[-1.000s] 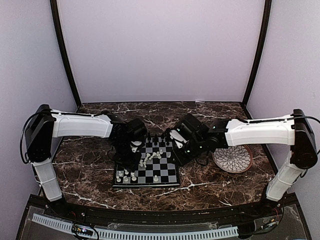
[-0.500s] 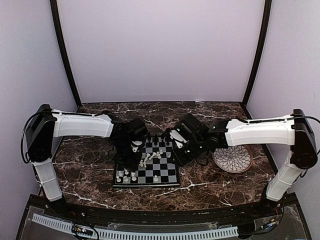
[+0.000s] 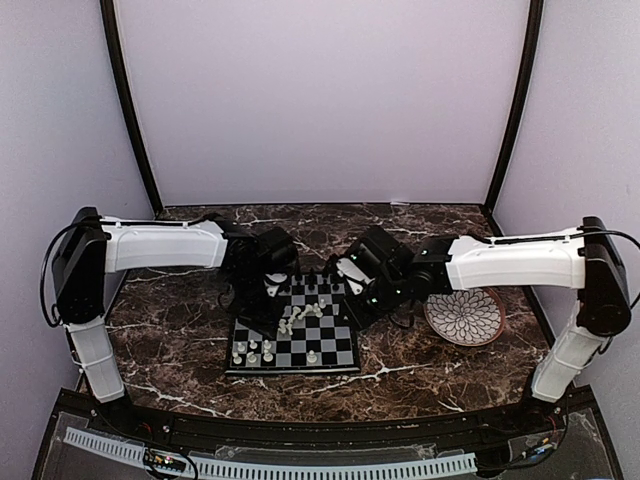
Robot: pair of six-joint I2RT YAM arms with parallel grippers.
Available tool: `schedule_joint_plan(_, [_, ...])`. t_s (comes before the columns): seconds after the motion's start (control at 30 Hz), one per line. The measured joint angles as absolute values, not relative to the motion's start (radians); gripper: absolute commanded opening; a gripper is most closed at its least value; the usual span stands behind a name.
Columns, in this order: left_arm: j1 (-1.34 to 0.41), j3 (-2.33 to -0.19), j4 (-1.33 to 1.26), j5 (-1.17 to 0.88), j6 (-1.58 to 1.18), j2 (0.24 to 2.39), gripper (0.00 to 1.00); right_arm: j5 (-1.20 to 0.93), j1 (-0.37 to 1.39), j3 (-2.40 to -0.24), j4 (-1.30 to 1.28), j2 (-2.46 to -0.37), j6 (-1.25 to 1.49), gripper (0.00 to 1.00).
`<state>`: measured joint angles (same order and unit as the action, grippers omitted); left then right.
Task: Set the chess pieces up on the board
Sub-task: Place the pawn on c2, then pick up the pawn from the chessboard.
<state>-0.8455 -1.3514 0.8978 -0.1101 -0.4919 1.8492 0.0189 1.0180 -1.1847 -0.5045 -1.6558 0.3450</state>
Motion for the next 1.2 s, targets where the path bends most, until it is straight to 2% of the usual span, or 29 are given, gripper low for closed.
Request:
schedule_joint_plan(0.23, [-0.846, -1.425, 0.918, -0.066, -0.485, 1.809, 0.35, 0.011, 0.959, -1.309, -0.512, -1.753, 0.334, 0.29])
schedule_joint_plan(0.43, [-0.845, -1.425, 0.883, -0.033, -0.496, 1.703, 0.35, -0.010, 0.921, -1.477, -0.532, -1.899, 0.301, 0.28])
schedule_joint_plan(0.7, [-0.840, -1.425, 0.841, 0.014, -0.513, 1.674, 0.35, -0.081, 0.922, -1.628, -0.629, -2.057, 0.248, 0.32])
schedule_joint_plan(1.0, [-0.834, -1.415, 0.814, 0.030, -0.514, 1.647, 0.35, -0.093, 0.922, -1.677, -0.709, -2.126, 0.239, 0.32])
schedule_joint_plan(1.2, [-0.834, -1.405, 0.812, 0.031, -0.513, 1.647, 0.35, -0.099, 0.922, -1.702, -0.713, -2.149, 0.240, 0.28])
